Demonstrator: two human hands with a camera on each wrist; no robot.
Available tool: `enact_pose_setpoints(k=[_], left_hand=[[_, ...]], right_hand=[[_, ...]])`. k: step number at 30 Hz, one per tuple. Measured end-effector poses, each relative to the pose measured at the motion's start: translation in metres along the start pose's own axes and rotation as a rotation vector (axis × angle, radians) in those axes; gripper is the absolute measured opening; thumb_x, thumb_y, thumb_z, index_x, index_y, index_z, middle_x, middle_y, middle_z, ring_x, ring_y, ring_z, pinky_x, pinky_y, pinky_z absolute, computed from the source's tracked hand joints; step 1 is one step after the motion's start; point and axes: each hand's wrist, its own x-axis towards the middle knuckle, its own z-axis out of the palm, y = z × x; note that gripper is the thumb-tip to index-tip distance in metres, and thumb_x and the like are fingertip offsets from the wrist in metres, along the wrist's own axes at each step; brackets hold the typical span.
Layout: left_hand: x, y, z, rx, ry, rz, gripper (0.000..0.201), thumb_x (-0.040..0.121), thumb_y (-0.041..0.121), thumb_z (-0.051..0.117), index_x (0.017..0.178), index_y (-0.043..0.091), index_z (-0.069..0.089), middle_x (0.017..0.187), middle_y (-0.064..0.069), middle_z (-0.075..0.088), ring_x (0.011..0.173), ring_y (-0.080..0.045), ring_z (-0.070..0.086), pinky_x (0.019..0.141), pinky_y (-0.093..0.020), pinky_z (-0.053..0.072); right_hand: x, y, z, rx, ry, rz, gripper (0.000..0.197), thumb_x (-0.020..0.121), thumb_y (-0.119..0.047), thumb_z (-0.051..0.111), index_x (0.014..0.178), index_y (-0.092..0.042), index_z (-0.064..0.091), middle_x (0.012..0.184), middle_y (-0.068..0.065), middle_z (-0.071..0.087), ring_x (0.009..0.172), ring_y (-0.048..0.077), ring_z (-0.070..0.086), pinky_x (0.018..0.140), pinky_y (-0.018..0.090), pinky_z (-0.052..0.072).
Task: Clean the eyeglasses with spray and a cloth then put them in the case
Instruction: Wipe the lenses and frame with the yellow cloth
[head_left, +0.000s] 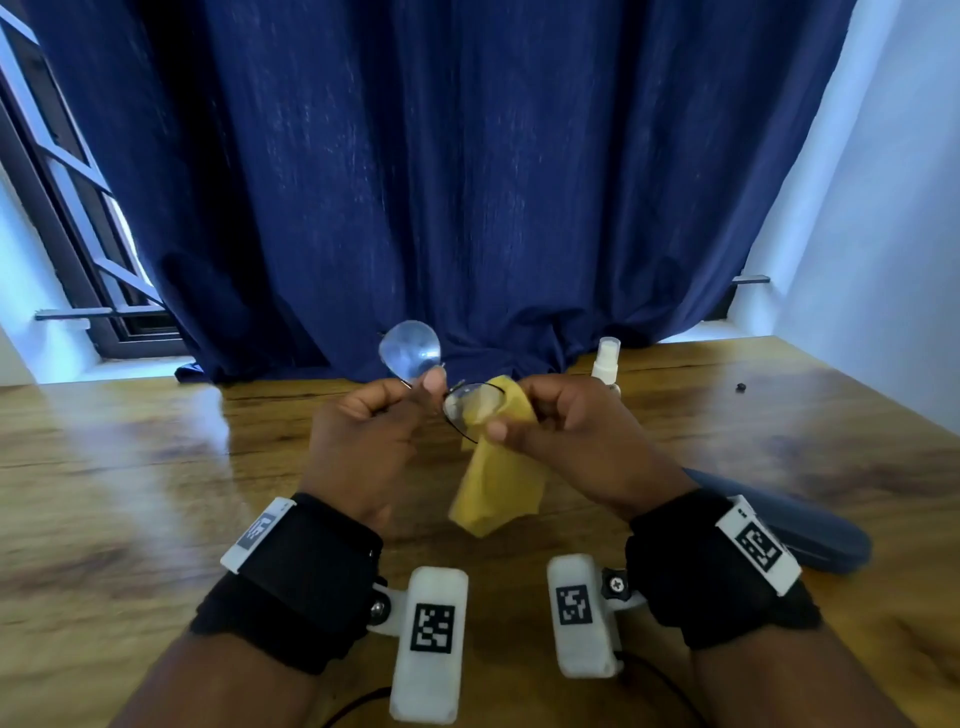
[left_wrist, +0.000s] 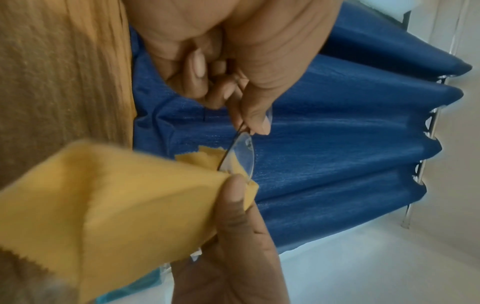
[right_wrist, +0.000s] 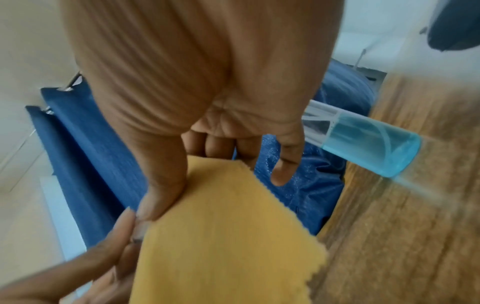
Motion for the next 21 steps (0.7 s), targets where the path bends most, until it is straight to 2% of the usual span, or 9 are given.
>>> enact_pose_setpoints(k=[2, 4, 6, 8, 11, 14, 16, 18, 21], left_hand=[[0.000, -0.001, 0.001, -0.021, -0.018, -0.004, 0.020, 0.091, 0.019, 0.069, 0.090, -0.001, 0.072, 0.053, 0.006, 0.067, 0.040, 0.002, 0.055, 0.039, -0.012, 0.043], [-0.003, -0.005, 0.005, -0.014, -0.067, -0.011, 0.023, 0.088, 0.022, 0.071, 0.089, -0.001, 0.072, 0.052, 0.006, 0.065, 0.042, 0.002, 0.055, 0.040, -0.012, 0.043], [-0.005, -0.007, 0.008, -0.015, -0.105, -0.030, 0.029, 0.080, 0.027, 0.072, 0.085, -0.001, 0.071, 0.051, 0.005, 0.063, 0.043, 0.000, 0.056, 0.041, -0.013, 0.044], [-0.004, -0.009, 0.007, 0.000, -0.117, -0.043, 0.030, 0.074, 0.032, 0.073, 0.081, 0.002, 0.071, 0.056, 0.002, 0.067, 0.051, -0.006, 0.064, 0.048, -0.017, 0.051], [-0.001, -0.009, 0.005, 0.012, -0.063, -0.051, 0.034, 0.072, 0.035, 0.076, 0.085, 0.003, 0.075, 0.070, -0.007, 0.075, 0.066, -0.013, 0.071, 0.063, -0.028, 0.058], [0.002, -0.009, 0.001, -0.006, 0.011, -0.031, 0.035, 0.069, 0.036, 0.075, 0.083, 0.004, 0.073, 0.053, 0.005, 0.060, 0.047, -0.004, 0.050, 0.043, -0.016, 0.043], [0.004, -0.011, -0.001, -0.023, 0.004, -0.014, 0.044, 0.070, 0.038, 0.075, 0.091, 0.000, 0.074, 0.056, 0.002, 0.053, 0.049, -0.005, 0.041, 0.040, -0.015, 0.036], [0.002, -0.012, 0.001, -0.038, -0.055, -0.020, 0.044, 0.075, 0.034, 0.072, 0.096, -0.005, 0.073, 0.056, 0.002, 0.056, 0.047, -0.004, 0.045, 0.040, -0.014, 0.038], [-0.002, -0.013, 0.007, -0.035, -0.149, -0.054, 0.040, 0.077, 0.032, 0.069, 0.096, -0.003, 0.073, 0.052, 0.006, 0.058, 0.043, -0.001, 0.049, 0.041, -0.013, 0.041]], right_hand=[[-0.001, -0.002, 0.003, -0.033, -0.031, -0.009, 0.024, 0.082, -0.027, 0.083, 0.100, -0.015, 0.073, 0.095, 0.002, 0.078, 0.088, 0.018, 0.074, 0.076, 0.029, 0.060], [-0.002, -0.002, 0.008, -0.017, 0.001, -0.038, 0.027, 0.080, -0.029, 0.085, 0.097, -0.011, 0.073, 0.090, 0.009, 0.078, 0.083, 0.025, 0.074, 0.072, 0.037, 0.060], [0.000, -0.001, 0.011, 0.046, 0.071, -0.052, 0.029, 0.081, -0.029, 0.085, 0.091, -0.004, 0.073, 0.084, 0.014, 0.077, 0.075, 0.024, 0.074, 0.068, 0.037, 0.058], [0.001, 0.000, 0.010, 0.131, 0.146, -0.032, 0.025, 0.083, -0.028, 0.083, 0.088, -0.005, 0.075, 0.083, 0.011, 0.079, 0.077, 0.019, 0.075, 0.070, 0.032, 0.059], [0.003, 0.003, 0.004, 0.126, 0.186, -0.026, 0.020, 0.088, -0.027, 0.078, 0.099, -0.010, 0.078, 0.092, 0.006, 0.080, 0.090, 0.021, 0.076, 0.080, 0.036, 0.062], [0.003, 0.003, -0.003, 0.100, 0.127, -0.027, 0.022, 0.086, -0.024, 0.080, 0.106, -0.013, 0.076, 0.097, 0.001, 0.080, 0.093, 0.015, 0.076, 0.083, 0.030, 0.061], [0.001, 0.000, 0.000, 0.077, 0.074, -0.028, 0.026, 0.082, -0.023, 0.084, 0.106, -0.015, 0.075, 0.098, 0.000, 0.080, 0.092, 0.013, 0.076, 0.082, 0.029, 0.062], [-0.001, -0.002, 0.008, 0.065, 0.038, -0.038, 0.028, 0.079, -0.021, 0.087, 0.105, -0.016, 0.075, 0.096, 0.001, 0.080, 0.087, 0.015, 0.076, 0.076, 0.028, 0.062], [0.000, -0.001, 0.016, 0.066, 0.085, -0.048, 0.026, 0.077, -0.024, 0.088, 0.096, -0.011, 0.076, 0.089, 0.009, 0.079, 0.083, 0.027, 0.075, 0.073, 0.039, 0.061]])
